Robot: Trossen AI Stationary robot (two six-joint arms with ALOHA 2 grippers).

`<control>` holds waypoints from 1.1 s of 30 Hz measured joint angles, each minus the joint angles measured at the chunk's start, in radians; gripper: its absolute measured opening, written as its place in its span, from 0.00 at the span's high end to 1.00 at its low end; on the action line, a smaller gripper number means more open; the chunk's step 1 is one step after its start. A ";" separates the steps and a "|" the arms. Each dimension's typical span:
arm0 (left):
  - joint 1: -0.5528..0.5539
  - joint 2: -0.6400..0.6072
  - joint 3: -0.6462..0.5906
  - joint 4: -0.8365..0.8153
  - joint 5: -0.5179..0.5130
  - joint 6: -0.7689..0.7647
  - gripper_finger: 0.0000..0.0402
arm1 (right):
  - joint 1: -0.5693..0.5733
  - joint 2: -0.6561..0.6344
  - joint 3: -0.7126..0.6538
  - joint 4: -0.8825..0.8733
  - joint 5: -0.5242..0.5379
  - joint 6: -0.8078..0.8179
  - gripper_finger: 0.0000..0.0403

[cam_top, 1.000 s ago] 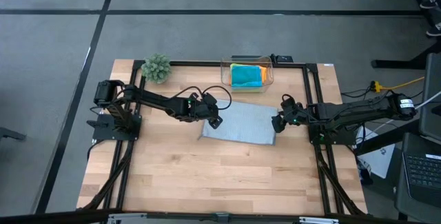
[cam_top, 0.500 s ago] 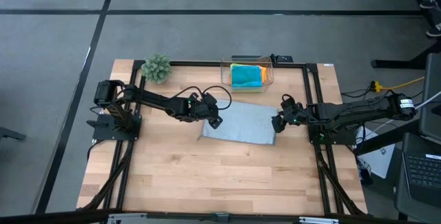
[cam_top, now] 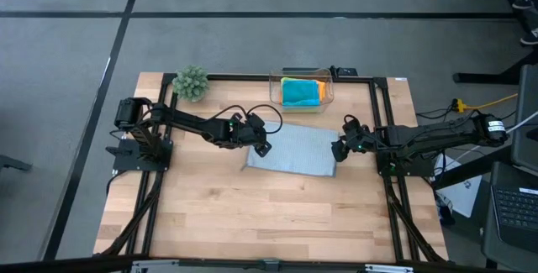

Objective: Fold microfiber towels
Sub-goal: Fold the gray microfiber cloth

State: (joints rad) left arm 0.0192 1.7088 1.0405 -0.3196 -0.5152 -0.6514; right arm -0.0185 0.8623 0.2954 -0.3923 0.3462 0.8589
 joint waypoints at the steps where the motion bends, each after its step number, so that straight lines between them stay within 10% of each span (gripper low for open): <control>1: 0.000 0.000 0.000 0.000 0.000 0.000 0.82 | 0.000 0.000 0.000 0.000 0.000 -0.001 0.42; 33: 0.000 0.000 0.000 -0.001 0.000 0.008 0.82 | 0.000 0.000 -0.001 0.064 0.143 -0.131 0.42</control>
State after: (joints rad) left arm 0.0189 1.7088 1.0405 -0.3202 -0.5152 -0.6434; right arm -0.0185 0.8623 0.2947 -0.3286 0.4889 0.7279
